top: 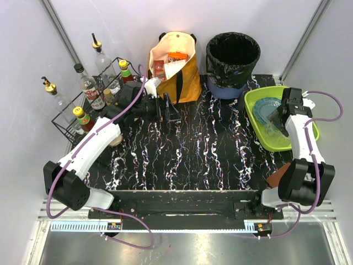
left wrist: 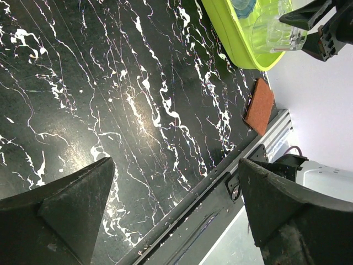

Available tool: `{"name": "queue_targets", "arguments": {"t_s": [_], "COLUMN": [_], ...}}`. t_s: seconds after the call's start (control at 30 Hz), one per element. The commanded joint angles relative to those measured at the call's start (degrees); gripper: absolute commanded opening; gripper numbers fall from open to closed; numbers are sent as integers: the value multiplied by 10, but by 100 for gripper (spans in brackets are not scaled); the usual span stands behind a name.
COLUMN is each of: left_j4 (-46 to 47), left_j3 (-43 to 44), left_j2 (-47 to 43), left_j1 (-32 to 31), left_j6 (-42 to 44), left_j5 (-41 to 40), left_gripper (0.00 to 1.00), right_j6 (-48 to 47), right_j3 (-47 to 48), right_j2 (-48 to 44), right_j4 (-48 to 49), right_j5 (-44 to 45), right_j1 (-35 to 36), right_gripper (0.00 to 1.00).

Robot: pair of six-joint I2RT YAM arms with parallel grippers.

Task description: Clear the kitchen counter

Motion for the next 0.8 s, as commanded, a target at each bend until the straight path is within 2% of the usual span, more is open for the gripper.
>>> {"name": "queue_targets", "arguments": {"t_s": [0.0, 0.2, 0.77], "left_j4": [5, 5, 0], "left_j3": [22, 22, 16], "left_j2": [-23, -15, -20], "left_j1": [0, 0, 0], "left_j6": [12, 10, 17], "left_j5": [-14, -7, -25], "left_gripper": [99, 99, 99], "right_j6": [-14, -18, -55], "right_j3": [-13, -30, -46], "right_j2": [13, 37, 96], "right_j4": [37, 41, 19], "right_j5": [3, -13, 19], "right_j1": [-14, -18, -18], "right_gripper": [0, 0, 0]}}
